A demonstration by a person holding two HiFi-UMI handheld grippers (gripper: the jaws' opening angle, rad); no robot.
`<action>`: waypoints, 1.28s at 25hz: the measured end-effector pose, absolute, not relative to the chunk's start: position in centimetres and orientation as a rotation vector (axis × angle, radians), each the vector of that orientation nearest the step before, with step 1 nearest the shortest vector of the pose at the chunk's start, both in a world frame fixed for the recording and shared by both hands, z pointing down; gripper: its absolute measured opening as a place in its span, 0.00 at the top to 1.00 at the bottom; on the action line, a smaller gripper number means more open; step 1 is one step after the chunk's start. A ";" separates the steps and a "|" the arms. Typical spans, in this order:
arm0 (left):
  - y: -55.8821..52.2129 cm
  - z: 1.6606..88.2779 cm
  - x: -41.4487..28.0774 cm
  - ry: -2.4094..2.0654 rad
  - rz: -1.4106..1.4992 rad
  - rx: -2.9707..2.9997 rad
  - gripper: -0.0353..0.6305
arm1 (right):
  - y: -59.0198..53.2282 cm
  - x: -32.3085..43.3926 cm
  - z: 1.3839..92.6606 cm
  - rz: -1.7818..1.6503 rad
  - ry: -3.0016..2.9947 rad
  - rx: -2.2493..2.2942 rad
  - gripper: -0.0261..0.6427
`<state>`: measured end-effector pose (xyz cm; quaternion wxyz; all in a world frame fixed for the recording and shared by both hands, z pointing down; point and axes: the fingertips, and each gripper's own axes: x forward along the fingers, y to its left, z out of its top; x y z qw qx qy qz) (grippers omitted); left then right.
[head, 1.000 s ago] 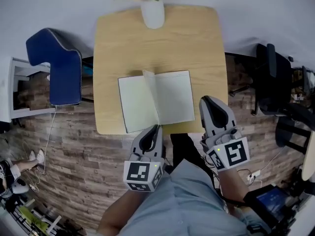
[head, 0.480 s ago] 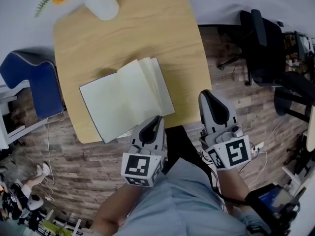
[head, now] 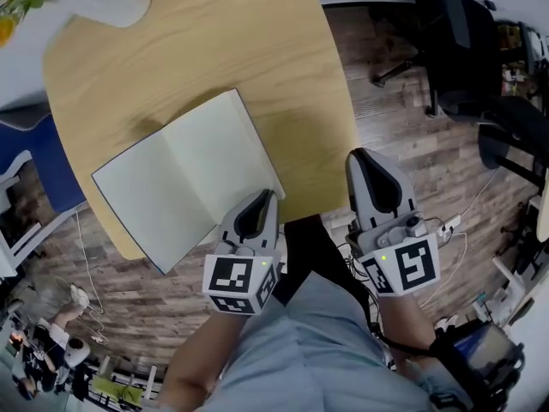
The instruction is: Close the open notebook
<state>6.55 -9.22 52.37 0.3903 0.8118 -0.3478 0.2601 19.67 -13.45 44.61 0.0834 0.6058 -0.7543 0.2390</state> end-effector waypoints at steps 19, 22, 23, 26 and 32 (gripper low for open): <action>-10.9 37.8 -0.4 -1.140 0.372 2.328 0.79 | -13.7 11.0 34.3 0.468 -2.471 1.683 0.89; -10.8 32.8 -6.3 -1.336 0.253 2.337 0.79 | -13.9 6.8 31.0 0.432 -2.562 1.624 0.89; -10.6 31.5 -8.7 -1.412 0.216 2.323 0.79 | -14.0 5.3 30.1 0.416 -2.591 1.598 0.89; -9.0 29.4 -16.5 -1.626 0.136 2.229 0.79 | -13.7 1.0 27.5 0.338 -2.648 1.527 0.89; -7.1 34.6 -23.3 -1.737 0.170 2.034 0.83 | -14.0 -1.5 28.5 0.319 -2.645 1.470 0.89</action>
